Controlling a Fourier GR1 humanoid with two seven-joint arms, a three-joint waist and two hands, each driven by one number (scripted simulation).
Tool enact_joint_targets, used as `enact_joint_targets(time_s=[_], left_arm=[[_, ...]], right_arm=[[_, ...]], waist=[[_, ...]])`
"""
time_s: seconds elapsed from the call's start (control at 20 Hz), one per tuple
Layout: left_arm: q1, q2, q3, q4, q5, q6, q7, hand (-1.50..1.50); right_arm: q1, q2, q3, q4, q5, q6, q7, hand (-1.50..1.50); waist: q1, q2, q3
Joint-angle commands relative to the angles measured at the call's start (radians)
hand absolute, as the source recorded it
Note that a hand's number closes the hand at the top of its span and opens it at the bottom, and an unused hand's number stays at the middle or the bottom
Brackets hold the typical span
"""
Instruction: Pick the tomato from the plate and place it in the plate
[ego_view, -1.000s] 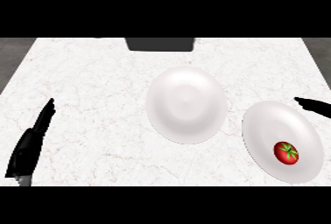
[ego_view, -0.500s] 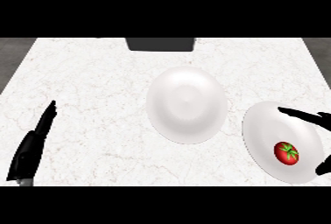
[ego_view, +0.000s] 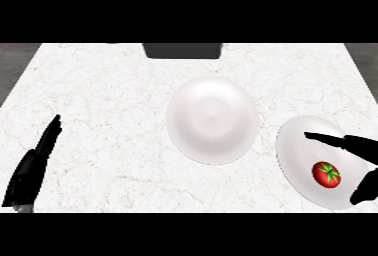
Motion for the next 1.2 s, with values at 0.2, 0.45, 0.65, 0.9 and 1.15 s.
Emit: enact_joint_targets(time_s=[0.2, 0.45, 0.65, 0.9, 1.15], left_arm=[[0.034, 0.027, 0.058, -0.009, 0.018, -0.049, -0.011, 0.00], [0.039, -0.006, 0.032, -0.079, -0.020, -0.023, 0.058, 0.00], [0.022, -0.006, 0.049, -0.042, -0.007, -0.046, 0.021, 0.00], [-0.043, -0.051, 0.036, 0.013, -0.048, -0.015, 0.049, 0.00], [0.026, -0.069, 0.033, -0.023, -0.070, -0.011, 0.015, 0.00]], right_arm=[[-0.024, 0.079, 0.075, 0.137, 0.049, 0.021, -0.150, -1.50], [-0.064, 0.112, 0.105, 0.191, 0.071, -0.015, -0.186, -1.50], [-0.051, 0.092, 0.088, 0.181, 0.002, 0.016, -0.236, 1.50], [-0.100, 0.119, 0.098, 0.181, -0.002, -0.004, -0.201, 1.50], [-0.081, 0.141, 0.024, 0.278, -0.016, -0.168, -0.074, 1.50]], waist=[[-0.004, -0.002, 0.000], [-0.005, -0.003, 0.000], [-0.013, -0.004, -0.001], [-0.019, -0.003, -0.002], [-0.015, -0.005, -0.001]])
